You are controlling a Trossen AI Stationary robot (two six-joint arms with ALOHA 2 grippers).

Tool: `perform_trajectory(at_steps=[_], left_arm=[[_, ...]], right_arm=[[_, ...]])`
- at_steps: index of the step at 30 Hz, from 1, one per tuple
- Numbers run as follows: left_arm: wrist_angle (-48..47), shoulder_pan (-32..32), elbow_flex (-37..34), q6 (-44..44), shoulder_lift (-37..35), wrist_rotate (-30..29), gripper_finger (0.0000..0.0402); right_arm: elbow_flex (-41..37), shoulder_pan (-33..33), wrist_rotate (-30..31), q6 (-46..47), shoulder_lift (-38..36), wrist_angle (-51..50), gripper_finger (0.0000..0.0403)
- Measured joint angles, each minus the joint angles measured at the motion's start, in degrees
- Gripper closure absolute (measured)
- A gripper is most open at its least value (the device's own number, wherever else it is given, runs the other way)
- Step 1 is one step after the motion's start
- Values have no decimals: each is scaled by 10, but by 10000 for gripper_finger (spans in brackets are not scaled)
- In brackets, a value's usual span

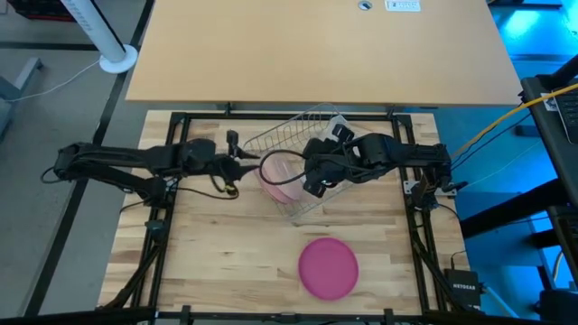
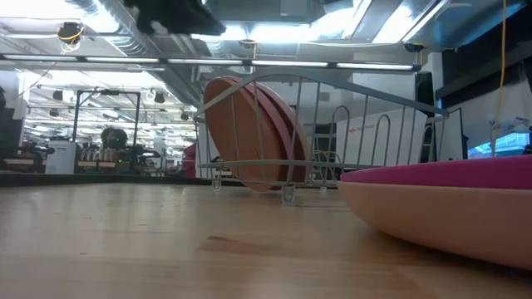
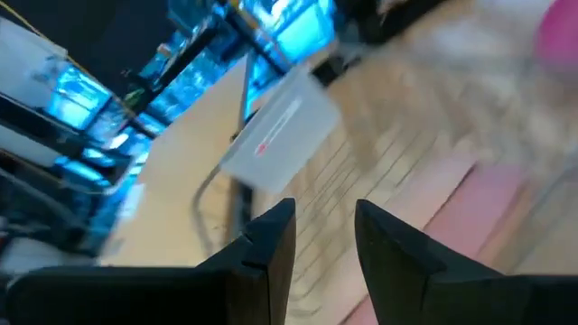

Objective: Sort dishes
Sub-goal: Put the pink plate into the dish rack

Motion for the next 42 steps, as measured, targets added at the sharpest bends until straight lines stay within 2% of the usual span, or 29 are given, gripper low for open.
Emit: perform_trajectory(at_steps=[7,13,21,28,31,37,42], left_arm=[[-1,-83,0,-148,-12,104,293],[-15,-148,0,-232,-10,131,293],[-31,-214,-3,-323,2,131,293],[-10,-272,-3,-393,77,131,293],[44,-296,-3,-390,136,130,293],[206,-328,-3,-312,258,131,293],[268,-335,-4,-307,310,130,293]], right_arm=[[-8,5,-195,15,0,25,265],[-72,54,-261,68,0,69,265],[-223,145,-258,164,0,98,265],[-347,199,-267,241,0,232,265],[-381,216,-269,248,0,295,265],[-410,247,-319,249,0,389,265],[-422,276,-323,252,0,473,265]])
